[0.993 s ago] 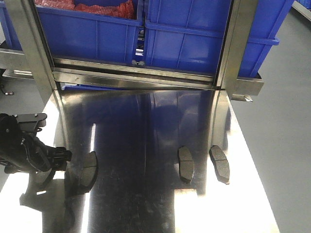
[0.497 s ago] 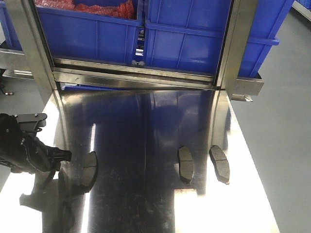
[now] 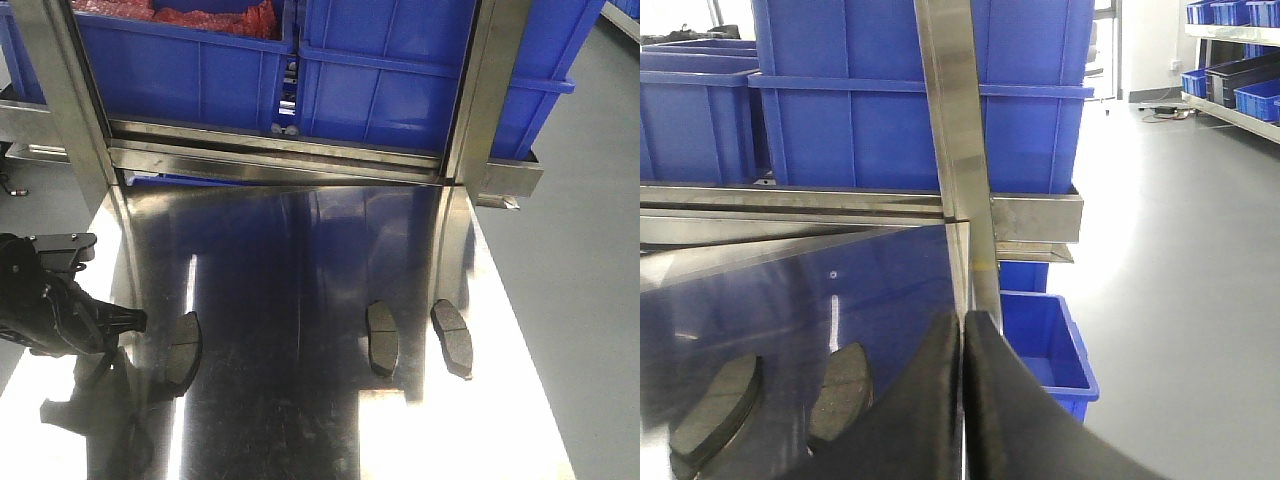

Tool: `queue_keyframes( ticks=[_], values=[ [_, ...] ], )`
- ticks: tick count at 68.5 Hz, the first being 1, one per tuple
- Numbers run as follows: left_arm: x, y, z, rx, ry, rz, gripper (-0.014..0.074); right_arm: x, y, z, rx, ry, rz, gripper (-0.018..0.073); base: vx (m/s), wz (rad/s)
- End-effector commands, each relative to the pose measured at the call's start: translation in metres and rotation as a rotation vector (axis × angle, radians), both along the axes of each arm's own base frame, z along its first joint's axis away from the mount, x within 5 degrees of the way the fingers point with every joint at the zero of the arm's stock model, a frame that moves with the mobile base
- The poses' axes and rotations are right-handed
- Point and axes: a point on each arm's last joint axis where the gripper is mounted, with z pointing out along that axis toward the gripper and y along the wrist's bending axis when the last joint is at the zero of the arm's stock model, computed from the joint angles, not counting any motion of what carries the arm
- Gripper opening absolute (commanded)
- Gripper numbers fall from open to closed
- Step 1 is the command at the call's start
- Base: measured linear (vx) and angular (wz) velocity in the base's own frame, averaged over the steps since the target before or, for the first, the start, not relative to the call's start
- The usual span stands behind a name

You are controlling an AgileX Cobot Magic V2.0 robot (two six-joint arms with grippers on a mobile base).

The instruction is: Move and align brake pads A on conveyor

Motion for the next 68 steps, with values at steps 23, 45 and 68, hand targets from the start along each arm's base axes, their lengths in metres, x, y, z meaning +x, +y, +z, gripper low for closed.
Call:
queue_keyframes(
  ticks=[23, 45, 68],
  values=[
    [-0.005, 0.000, 0.060, -0.010, -0.200, -0.007, 0.0074, 0.000, 0.000, 0.001, -0.014, -0.070, -0.002, -0.0002, 0.00, 0.00],
    [-0.040, 0.004, 0.108, -0.008, -0.330, -0.016, 0.0076, 0.000, 0.000, 0.001, -0.014, -0.070, -0.002, -0.0002, 0.00, 0.00],
    [-0.077, 0.009, 0.132, -0.017, -0.420, -0.015, 0.0076, 0.000, 0.000, 0.001, -0.014, -0.070, -0.002, -0.0002, 0.00, 0.00]
  ],
)
